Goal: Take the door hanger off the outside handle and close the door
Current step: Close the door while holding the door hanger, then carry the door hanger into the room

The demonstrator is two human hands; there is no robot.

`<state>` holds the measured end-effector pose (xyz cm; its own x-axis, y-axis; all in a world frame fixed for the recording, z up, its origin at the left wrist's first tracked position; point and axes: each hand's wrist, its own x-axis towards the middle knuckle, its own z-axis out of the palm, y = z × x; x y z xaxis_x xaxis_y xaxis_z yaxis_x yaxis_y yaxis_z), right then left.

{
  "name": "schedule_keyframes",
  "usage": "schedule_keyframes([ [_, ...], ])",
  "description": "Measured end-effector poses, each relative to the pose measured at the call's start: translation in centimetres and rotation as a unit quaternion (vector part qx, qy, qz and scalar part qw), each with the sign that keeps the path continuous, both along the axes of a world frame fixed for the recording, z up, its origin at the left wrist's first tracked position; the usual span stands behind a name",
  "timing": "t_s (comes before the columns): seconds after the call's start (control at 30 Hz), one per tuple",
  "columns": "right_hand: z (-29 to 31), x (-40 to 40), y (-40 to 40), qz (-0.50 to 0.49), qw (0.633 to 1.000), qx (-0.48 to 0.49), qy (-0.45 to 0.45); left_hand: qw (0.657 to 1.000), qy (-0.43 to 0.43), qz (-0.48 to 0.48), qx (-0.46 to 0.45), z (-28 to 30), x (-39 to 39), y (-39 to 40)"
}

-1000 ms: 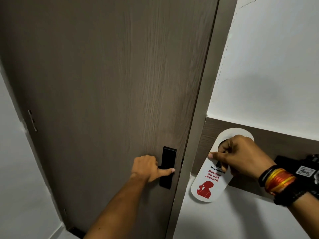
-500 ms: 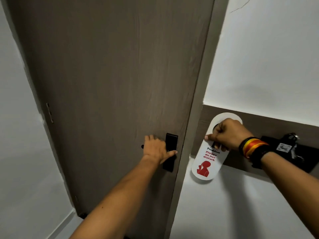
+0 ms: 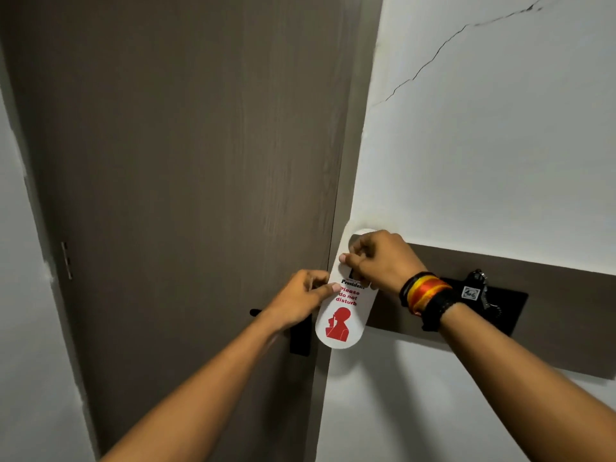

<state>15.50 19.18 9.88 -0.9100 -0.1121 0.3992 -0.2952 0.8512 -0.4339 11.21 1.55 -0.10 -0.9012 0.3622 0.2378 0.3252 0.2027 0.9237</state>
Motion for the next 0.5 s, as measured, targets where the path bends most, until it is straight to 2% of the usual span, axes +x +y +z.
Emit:
schedule_keyframes([
  [0.13,-1.4,4.4,3.4,-0.008,0.975,-0.216,0.051,0.998,-0.008,-0.012,0.062,0.7,0.0,-0.9],
  [0.27,-4.2,5.0,6.3,-0.037,0.926,-0.374,-0.043,0.997,-0.023,-0.050,0.059,1.3,0.2,0.2],
  [0.37,-5.7,5.4,7.3,-0.022,0.910,-0.406,-0.078,0.995,-0.025,-0.089,0.034,1.4,0.6,2.8],
  [0.5,-6.6,6.3,9.9,-0.018,0.921,-0.384,-0.068,0.992,-0.033,-0.118,0.004,1.2,1.7,5.8],
])
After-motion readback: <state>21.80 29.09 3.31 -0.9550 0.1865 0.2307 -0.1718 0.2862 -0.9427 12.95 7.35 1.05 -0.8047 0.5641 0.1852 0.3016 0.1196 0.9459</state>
